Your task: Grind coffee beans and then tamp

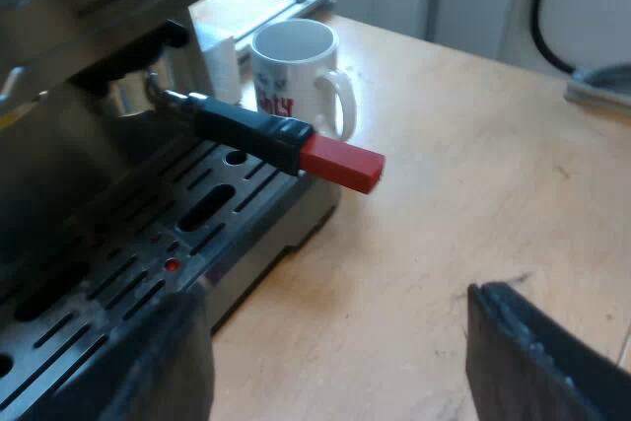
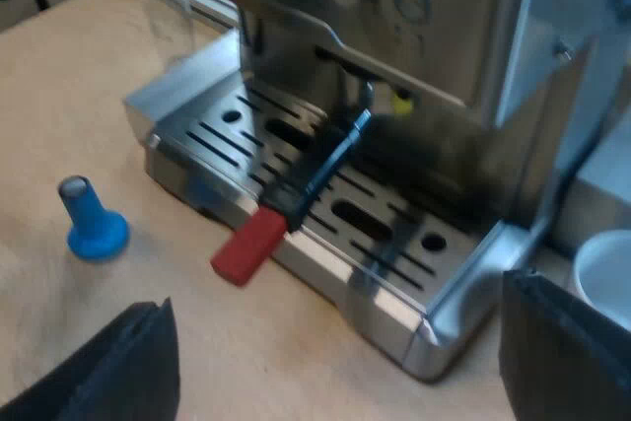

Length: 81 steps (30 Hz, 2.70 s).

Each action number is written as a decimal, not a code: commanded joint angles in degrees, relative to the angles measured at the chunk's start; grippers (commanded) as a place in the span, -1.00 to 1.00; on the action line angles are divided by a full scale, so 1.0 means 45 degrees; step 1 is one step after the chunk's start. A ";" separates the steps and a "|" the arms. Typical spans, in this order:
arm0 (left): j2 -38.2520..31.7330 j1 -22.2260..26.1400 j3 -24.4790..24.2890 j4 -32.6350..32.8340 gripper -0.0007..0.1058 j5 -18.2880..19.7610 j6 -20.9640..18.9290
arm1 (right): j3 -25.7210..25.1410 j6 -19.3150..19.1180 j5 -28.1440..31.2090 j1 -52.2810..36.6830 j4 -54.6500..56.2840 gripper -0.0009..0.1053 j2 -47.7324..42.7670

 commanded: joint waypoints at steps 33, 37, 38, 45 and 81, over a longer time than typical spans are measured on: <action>0.0543 -0.0796 0.2019 -0.2246 0.10 0.2008 0.0959 | 0.2008 0.2255 0.3286 0.5018 -0.2162 0.31 0.0635; 0.0555 -0.0796 0.2215 -0.2310 0.10 0.2008 0.0959 | 0.2085 0.2613 0.4065 0.5739 -0.2220 0.31 0.0656; 0.0555 -0.0796 0.2309 -0.2310 0.10 0.2008 0.0959 | 0.2197 0.2786 0.4342 0.5947 -0.2348 0.31 0.0656; 0.0555 -0.0796 0.2603 -0.2310 0.10 0.2008 0.0959 | 0.3166 0.3657 0.5645 0.7050 -0.3621 0.31 0.0656; 0.0610 -0.0796 0.3240 -0.4299 0.10 0.2008 0.0959 | 0.6080 0.5982 0.9930 1.0901 -1.0918 0.31 0.4076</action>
